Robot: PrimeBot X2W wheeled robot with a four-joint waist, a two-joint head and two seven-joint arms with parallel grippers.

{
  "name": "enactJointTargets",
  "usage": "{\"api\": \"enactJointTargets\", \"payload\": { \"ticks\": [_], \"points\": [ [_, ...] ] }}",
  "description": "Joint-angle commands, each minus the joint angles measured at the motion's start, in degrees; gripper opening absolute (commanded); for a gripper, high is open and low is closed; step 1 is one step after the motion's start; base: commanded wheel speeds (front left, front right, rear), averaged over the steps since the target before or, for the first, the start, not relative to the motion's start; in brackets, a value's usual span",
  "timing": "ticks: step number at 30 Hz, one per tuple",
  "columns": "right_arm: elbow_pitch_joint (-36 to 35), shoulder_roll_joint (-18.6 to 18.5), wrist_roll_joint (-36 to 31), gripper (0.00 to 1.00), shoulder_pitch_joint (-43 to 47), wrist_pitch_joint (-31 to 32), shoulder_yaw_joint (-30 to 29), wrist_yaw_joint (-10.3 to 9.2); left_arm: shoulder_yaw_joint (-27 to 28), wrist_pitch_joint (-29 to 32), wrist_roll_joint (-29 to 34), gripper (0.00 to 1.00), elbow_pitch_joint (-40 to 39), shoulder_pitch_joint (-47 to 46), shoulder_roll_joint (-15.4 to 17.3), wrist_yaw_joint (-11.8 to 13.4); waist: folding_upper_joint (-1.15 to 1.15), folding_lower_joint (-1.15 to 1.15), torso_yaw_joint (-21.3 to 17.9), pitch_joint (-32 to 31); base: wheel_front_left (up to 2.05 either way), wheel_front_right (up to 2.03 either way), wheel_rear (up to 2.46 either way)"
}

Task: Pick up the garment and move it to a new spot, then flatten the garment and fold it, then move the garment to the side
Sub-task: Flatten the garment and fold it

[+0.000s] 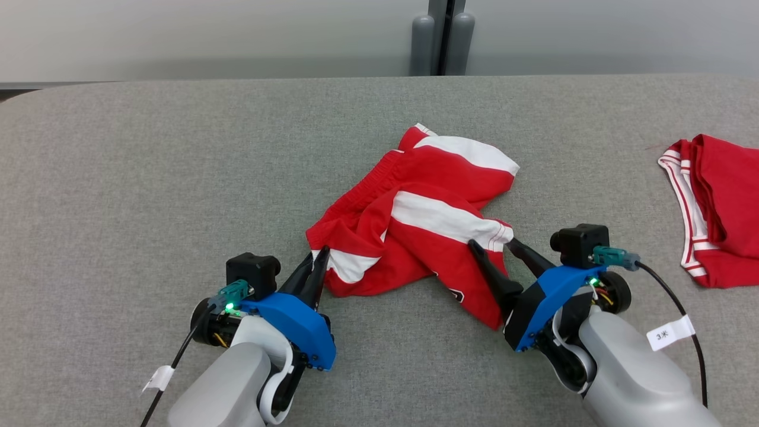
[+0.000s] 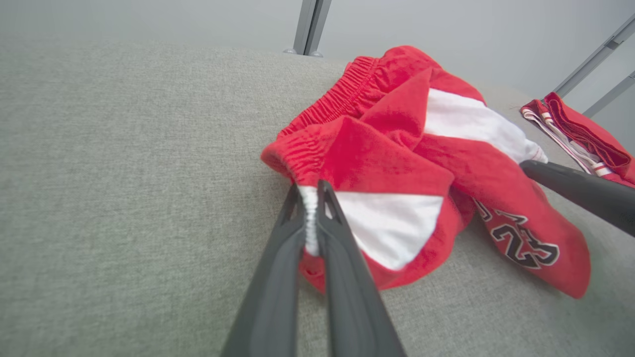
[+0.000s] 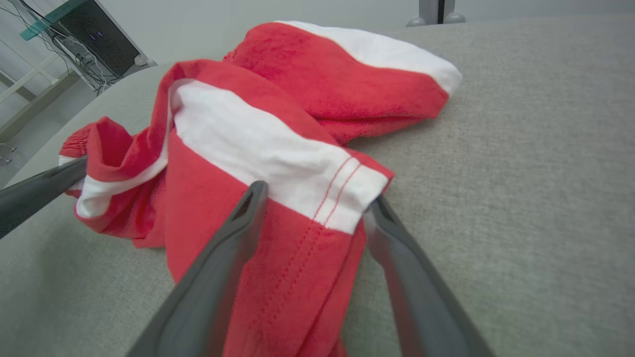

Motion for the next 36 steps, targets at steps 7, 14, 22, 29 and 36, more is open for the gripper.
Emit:
{"api": "enactJointTargets", "payload": {
  "ticks": [7, 14, 22, 29, 36],
  "points": [
    [0.98, -0.99, 2.64, 0.15, -3.37, -3.14, 3.46, 0.01, -0.2, -0.54, 0.0, 0.0, 0.62, -1.12, 0.0, -0.19, -0.01, 0.0, 0.1, 0.19, 0.0, 0.0, 0.0],
    [1.58, -2.2, 4.54, 0.0, -4.87, -4.78, 6.41, 0.01, 0.35, -1.47, -0.29, 0.0, 0.76, -1.61, 0.25, 0.1, -0.01, 0.0, 0.09, 0.13, 0.0, 0.0, 0.0],
    [-3.01, -6.13, 6.38, 0.0, -4.61, -7.96, 5.78, 0.01, 4.98, -4.15, -2.84, 0.0, -3.97, -1.28, 0.4, -0.37, -0.01, 0.0, -0.6, -1.5, 0.0, 0.0, 0.0],
    [-13.57, -11.19, 6.92, 0.0, -1.62, -9.0, 0.36, 0.01, 10.63, -4.83, -4.54, 0.0, -15.4, -0.36, 2.5, -0.28, -0.01, 0.0, -1.48, -4.82, 0.0, 0.0, 0.0],
    [-28.39, -14.84, 4.44, 0.0, 4.13, -8.25, -7.88, 0.01, 12.99, -1.05, -5.04, 0.0, -30.42, -0.28, 7.67, 2.51, -0.01, 0.0, -2.48, -9.06, 0.0, 0.0, 0.0]
  ]
}}
